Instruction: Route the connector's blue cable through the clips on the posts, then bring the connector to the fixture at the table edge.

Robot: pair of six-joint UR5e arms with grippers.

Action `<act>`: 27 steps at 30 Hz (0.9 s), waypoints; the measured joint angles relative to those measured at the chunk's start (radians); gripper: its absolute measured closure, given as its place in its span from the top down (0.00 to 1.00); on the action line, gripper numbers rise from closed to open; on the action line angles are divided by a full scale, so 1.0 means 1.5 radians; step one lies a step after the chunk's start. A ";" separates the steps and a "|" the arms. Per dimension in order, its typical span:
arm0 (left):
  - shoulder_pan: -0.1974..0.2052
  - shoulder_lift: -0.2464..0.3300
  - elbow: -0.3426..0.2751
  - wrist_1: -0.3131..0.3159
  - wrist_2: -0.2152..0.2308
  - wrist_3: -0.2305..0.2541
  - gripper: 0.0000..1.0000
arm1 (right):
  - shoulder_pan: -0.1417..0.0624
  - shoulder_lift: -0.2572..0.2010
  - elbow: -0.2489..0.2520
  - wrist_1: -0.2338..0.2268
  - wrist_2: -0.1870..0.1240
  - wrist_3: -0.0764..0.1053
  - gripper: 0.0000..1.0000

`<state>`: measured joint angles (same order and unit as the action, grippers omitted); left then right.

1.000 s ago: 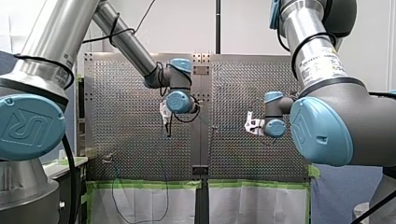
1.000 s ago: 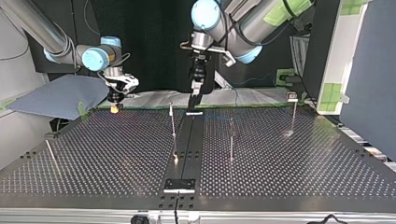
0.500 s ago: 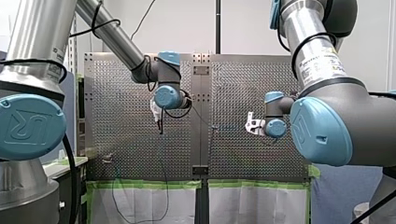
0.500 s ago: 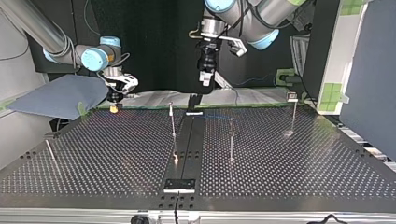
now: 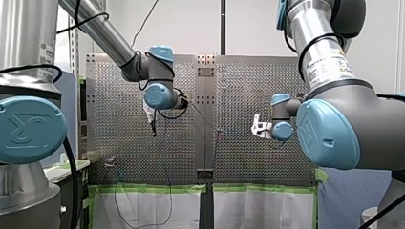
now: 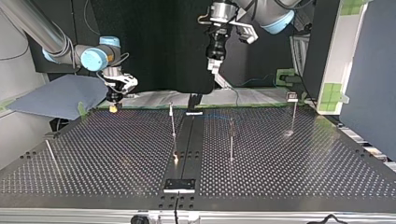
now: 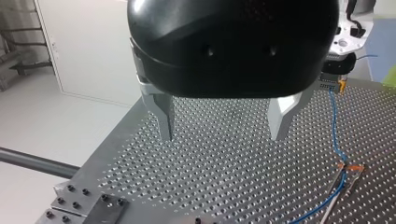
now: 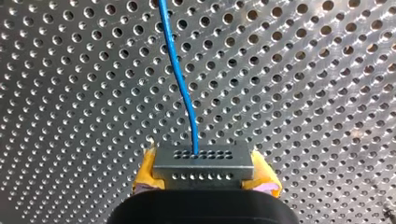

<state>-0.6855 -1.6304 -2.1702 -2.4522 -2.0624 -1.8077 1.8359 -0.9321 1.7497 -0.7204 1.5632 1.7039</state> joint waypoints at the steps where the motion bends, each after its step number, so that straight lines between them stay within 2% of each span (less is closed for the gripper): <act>1: 0.001 0.006 -0.006 0.001 -0.001 0.004 1.00 | 0.000 0.000 0.000 0.001 0.000 0.000 0.00; 4: 0.002 0.010 -0.022 0.009 -0.001 0.012 1.00 | 0.000 0.000 0.000 0.000 0.000 0.000 0.00; 8: 0.001 -0.005 -0.044 0.029 0.002 0.017 1.00 | 0.000 0.000 0.000 0.000 0.000 0.000 0.00; 16: 0.002 -0.031 -0.089 0.072 0.026 0.023 1.00 | -0.001 0.000 -0.004 0.003 0.000 0.000 0.00; 22: 0.002 -0.032 -0.124 0.084 0.028 0.027 1.00 | -0.002 -0.007 -0.026 0.024 0.003 -0.003 0.00; 27: 0.003 -0.032 -0.140 0.085 0.029 0.028 1.00 | -0.002 -0.025 -0.044 0.050 0.006 -0.004 0.00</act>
<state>-0.6817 -1.6778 -2.3796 -2.3245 -2.0193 -1.7656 1.8330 -0.9696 1.6836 -0.6450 1.5720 1.6984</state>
